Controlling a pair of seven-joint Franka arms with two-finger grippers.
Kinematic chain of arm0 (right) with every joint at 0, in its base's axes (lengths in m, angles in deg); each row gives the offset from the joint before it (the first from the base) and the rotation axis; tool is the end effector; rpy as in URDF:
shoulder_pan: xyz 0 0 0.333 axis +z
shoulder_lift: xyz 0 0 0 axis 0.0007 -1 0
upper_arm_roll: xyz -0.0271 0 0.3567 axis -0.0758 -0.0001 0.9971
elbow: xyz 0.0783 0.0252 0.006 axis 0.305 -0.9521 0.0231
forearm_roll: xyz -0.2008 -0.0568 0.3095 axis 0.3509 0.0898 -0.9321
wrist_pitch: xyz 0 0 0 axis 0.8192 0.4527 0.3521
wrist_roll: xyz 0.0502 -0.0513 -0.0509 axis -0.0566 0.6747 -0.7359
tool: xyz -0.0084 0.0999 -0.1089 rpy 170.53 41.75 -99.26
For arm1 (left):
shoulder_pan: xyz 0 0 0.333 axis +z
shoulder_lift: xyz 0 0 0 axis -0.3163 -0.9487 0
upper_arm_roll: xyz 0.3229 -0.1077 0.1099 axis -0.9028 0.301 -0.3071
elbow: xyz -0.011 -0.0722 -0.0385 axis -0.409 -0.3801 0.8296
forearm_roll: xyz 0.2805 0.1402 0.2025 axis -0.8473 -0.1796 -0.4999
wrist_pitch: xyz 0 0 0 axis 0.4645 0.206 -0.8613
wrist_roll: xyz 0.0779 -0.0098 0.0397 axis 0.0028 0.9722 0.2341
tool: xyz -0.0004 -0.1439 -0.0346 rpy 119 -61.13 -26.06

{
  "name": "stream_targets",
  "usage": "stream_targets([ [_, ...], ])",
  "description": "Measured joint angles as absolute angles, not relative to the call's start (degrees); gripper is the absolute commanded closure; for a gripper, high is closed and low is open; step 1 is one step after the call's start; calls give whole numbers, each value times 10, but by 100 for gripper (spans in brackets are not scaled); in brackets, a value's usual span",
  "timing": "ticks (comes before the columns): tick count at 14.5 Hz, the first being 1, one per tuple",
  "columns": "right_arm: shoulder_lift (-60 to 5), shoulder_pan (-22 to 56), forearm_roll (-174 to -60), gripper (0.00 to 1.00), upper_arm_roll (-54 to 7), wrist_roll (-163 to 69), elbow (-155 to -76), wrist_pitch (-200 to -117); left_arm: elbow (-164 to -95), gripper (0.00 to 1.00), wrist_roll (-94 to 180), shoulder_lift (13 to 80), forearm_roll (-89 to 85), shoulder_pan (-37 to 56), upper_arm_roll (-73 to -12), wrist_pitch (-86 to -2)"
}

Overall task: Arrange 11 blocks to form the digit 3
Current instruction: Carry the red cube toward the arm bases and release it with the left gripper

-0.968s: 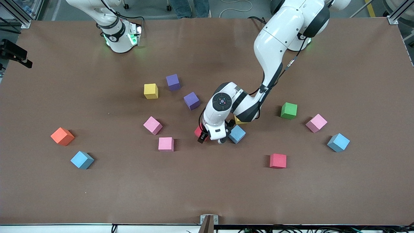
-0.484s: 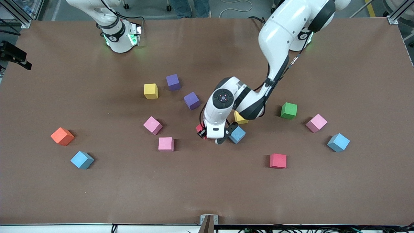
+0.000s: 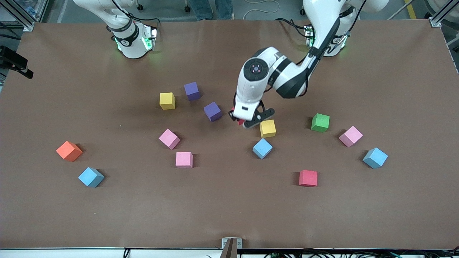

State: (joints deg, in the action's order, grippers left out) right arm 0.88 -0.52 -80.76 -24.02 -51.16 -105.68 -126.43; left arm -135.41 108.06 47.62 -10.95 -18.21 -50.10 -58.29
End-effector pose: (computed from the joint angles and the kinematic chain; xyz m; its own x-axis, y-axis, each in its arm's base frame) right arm 0.4854 -0.0585 0.6718 0.9988 0.0483 -0.0031 0.0483 -0.9986 -0.0232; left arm 0.4470 -0.4692 0.3135 0.9052 0.4211 -0.0577 0.4240 -0.9041 0.0535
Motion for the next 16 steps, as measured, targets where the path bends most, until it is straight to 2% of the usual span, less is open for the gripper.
stream_targets([
  [3,2,-5,-808,0,-240,-508,-1050,-1264,-1468,53,1075,509,-167,-185,-464,-657],
  [6,-4,-5,-808,0,-241,-507,-1046,-1264,-1531,53,1075,512,-182,-187,-440,-748],
  [12,-9,-6,-807,0,-242,-507,-1046,-1263,-1549,52,1069,496,-230,-190,-393,-780],
  [16,-57,-14,-803,0,-244,-507,-1046,-1306,-1530,51,1069,472,-231,-203,-384,-783],
])
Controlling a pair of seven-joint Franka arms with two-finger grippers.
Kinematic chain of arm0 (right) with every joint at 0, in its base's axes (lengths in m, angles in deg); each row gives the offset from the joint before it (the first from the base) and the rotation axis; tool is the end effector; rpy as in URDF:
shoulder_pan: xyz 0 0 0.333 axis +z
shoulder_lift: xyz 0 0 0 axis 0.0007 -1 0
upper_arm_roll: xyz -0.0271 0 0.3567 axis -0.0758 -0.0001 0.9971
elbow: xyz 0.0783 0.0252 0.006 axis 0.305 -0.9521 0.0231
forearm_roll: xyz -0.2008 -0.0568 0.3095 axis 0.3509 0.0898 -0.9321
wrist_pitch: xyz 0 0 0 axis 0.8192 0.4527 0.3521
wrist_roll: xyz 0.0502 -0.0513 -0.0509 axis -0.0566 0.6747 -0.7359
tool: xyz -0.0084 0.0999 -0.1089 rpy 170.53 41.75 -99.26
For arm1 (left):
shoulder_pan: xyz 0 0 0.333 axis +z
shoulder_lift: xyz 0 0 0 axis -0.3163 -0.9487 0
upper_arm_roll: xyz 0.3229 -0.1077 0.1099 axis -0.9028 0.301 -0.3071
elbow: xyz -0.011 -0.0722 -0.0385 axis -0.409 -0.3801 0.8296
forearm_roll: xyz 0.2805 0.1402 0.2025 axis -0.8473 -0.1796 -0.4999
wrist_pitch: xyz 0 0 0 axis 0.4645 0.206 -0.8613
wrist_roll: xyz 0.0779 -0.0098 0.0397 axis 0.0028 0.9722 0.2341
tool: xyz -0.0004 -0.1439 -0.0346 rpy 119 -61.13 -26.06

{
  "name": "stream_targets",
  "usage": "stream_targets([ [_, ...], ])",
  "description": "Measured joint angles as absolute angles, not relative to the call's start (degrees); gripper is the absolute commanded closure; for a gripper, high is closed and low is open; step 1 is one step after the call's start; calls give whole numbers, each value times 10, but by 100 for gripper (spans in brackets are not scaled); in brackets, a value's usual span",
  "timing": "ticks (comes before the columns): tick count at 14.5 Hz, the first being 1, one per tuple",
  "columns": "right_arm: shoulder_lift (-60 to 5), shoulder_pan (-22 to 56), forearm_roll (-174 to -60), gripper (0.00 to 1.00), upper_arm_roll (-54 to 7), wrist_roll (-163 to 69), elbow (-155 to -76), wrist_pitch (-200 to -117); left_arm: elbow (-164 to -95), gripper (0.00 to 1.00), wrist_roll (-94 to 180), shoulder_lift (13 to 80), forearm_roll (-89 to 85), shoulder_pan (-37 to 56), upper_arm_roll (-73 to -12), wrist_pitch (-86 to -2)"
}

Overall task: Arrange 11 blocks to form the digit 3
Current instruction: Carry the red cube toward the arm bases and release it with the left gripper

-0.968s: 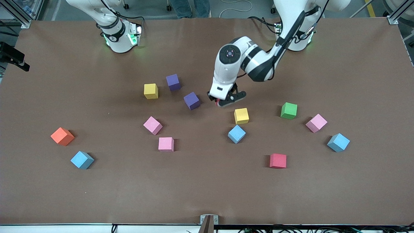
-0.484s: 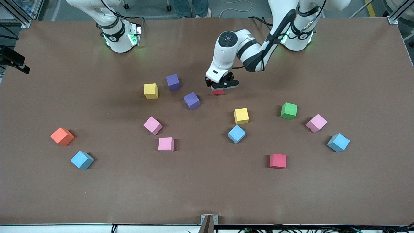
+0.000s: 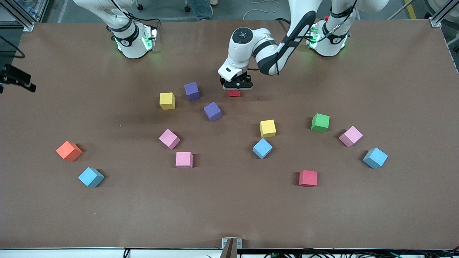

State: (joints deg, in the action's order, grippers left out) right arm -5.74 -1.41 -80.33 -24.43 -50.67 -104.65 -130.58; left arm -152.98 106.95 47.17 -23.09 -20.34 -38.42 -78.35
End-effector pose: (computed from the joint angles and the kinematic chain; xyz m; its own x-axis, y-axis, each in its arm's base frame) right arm 0.5319 -0.0734 0.6270 0.9994 0.0154 -0.0305 0.0152 -0.9999 -0.0070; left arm 0.2878 -0.5149 0.2347 0.9998 0.0178 0.0014 0.0175 -0.9933 0.1139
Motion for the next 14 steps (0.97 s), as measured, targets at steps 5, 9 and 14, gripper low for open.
stream_targets([
  [5,-162,-20,-796,0,-244,-505,-1046,-1377,-1483,50,1070,434,-231,-209,-384,-787],
  [9,-168,9,-797,0,-236,-345,-1044,-1379,-1481,49,1070,431,-231,-209,-384,-786],
  [14,-168,78,-809,0,-232,-119,-1056,-1377,-1480,14,1070,421,-231,-209,-385,-787],
])
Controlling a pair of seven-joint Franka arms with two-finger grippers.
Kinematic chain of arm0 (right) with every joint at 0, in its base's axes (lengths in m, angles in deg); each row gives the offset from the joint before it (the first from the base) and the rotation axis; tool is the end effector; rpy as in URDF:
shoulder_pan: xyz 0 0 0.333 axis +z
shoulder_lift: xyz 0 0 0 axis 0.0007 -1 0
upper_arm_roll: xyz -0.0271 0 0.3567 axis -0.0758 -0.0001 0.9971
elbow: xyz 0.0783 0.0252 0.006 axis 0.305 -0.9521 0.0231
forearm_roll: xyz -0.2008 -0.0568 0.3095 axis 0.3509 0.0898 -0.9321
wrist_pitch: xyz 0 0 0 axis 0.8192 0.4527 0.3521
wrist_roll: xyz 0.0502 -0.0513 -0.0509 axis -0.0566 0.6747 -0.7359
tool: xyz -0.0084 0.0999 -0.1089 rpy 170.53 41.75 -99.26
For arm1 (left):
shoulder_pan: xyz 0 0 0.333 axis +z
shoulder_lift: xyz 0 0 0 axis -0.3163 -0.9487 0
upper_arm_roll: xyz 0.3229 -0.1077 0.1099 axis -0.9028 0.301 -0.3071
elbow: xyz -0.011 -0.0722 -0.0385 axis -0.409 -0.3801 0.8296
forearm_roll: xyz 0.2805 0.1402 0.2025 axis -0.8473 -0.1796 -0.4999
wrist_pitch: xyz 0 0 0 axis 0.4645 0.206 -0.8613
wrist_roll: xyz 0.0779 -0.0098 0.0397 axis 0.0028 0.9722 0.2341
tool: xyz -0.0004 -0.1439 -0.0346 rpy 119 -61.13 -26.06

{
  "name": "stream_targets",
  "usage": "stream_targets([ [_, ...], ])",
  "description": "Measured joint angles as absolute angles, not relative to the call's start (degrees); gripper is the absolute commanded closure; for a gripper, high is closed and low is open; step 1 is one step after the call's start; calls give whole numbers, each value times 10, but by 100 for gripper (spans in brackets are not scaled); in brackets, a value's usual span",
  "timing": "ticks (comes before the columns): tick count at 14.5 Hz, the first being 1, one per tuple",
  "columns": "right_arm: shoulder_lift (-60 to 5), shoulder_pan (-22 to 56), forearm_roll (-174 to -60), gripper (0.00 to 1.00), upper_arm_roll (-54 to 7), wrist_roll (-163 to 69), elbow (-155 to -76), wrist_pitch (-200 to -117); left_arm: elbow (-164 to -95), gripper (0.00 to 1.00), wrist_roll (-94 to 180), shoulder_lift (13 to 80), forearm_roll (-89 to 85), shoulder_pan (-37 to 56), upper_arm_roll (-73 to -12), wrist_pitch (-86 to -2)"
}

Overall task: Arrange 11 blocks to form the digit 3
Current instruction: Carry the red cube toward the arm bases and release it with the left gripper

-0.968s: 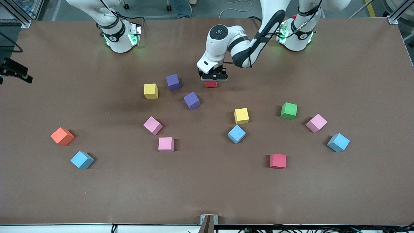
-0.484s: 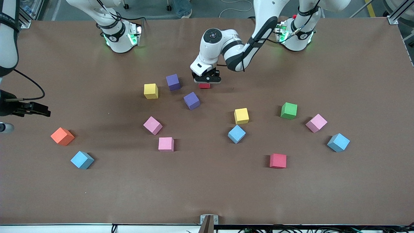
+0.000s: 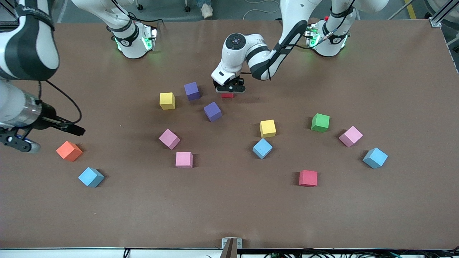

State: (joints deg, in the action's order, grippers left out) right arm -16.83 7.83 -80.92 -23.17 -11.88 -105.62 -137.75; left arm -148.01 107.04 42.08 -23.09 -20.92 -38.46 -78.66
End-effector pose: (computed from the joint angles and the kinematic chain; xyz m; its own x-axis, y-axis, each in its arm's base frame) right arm 0.6000 0.0332 0.5189 0.8815 -0.4620 -0.0976 -0.4579 -0.8868 0.0622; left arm 0.2983 -0.5388 0.2173 0.9994 0.0250 -0.0221 0.0278 -0.9904 0.1352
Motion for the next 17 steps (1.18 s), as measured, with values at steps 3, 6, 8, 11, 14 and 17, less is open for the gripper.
stream_targets([
  [3,-168,88,-825,0,-232,-41,-1082,-1379,-1478,0,1070,419,-231,-209,-385,-787],
  [6,-156,95,-829,0,-232,19,-1114,-1382,-1477,0,1068,419,-231,-209,-385,-787],
  [8,-133,102,-830,0,-231,53,-1144,-1387,-1472,0,1068,421,-232,-209,-384,-787],
  [11,-89,113,-832,0,-231,104,-1202,-1410,-1464,0,1069,449,-232,-208,-384,-767],
  [14,-61,145,-845,0,-232,177,-1248,-1433,-1460,0,1072,502,-232,-201,-385,-720],
  [17,-55,195,-847,0,-232,270,-1275,-1462,-1460,0,1060,547,-232,-169,-386,-668],
])
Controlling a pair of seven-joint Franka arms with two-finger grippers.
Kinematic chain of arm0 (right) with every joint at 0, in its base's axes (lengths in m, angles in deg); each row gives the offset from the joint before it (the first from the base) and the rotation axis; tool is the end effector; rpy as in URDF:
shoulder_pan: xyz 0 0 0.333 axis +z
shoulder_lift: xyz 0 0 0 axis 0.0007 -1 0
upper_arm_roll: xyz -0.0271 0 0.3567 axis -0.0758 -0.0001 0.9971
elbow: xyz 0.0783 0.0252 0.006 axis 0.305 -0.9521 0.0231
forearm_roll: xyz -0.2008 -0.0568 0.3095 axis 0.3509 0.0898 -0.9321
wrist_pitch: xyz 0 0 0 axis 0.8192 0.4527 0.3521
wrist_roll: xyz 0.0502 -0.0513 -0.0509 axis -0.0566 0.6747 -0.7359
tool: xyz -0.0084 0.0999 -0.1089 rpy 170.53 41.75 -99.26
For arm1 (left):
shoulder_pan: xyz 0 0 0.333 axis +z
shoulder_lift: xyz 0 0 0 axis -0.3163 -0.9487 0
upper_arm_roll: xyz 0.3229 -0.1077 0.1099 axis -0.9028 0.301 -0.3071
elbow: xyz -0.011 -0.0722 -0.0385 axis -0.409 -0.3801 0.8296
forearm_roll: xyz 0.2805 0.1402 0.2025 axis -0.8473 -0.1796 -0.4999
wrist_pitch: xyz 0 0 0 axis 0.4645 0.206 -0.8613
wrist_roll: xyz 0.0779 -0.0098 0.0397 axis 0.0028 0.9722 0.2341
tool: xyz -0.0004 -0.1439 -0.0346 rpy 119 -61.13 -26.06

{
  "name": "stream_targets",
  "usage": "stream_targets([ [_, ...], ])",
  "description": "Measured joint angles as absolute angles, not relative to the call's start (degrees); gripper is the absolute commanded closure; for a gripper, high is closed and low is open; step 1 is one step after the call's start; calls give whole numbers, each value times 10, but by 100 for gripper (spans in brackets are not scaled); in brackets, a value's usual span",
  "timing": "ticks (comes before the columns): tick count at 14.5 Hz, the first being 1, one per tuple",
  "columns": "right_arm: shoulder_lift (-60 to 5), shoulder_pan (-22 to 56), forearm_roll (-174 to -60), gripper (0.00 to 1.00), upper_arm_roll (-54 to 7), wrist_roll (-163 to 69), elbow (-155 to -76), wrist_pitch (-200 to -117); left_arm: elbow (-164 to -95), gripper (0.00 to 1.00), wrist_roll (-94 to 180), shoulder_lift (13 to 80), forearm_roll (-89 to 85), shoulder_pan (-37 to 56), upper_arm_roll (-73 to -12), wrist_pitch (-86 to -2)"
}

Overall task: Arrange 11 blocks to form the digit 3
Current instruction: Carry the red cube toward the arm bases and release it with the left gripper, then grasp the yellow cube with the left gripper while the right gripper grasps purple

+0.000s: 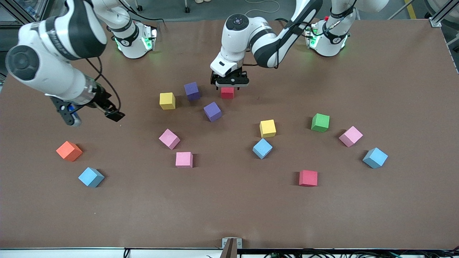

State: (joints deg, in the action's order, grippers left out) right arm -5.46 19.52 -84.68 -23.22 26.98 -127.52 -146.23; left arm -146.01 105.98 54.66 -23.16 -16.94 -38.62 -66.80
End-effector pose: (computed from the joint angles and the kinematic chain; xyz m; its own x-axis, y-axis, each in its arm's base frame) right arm 0.5046 0.1375 0.4727 0.5485 -0.8270 -0.1237 -0.8197 -0.5610 0.1156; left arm 0.3433 -0.5069 0.3353 0.9922 0.0801 0.0953 0.0694 -0.9914 0.1107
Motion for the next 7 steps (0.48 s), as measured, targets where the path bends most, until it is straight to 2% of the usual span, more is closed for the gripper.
stream_targets([
  [3,-55,256,-847,0,-232,363,-1318,-1518,-1449,0,988,554,-232,-96,-390,-612],
  [7,-55,319,-847,0,-231,464,-1396,-1602,-1390,0,848,529,-232,-10,-394,-534],
])
